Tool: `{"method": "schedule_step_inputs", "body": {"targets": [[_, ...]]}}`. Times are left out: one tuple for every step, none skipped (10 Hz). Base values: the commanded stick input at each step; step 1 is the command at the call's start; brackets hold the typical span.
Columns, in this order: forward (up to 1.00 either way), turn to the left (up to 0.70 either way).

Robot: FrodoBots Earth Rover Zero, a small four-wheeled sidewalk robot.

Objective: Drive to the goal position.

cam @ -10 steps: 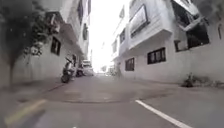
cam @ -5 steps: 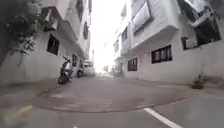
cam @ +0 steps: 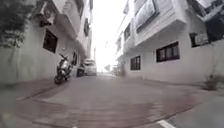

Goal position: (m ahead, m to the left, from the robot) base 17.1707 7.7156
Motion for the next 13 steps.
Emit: {"method": "schedule_step_inputs", "body": {"targets": [[1.00, 0.00], [1.00, 0.00], [1.00, 0.00], [1.00, 0.00], [1.00, 0.00], [1.00, 0.00], [1.00, 0.00], [1.00, 0.00], [1.00, 0.00], [1.00, 0.40], [1.00, 0.40], [1.00, 0.14], [1.00, 0.00]]}}
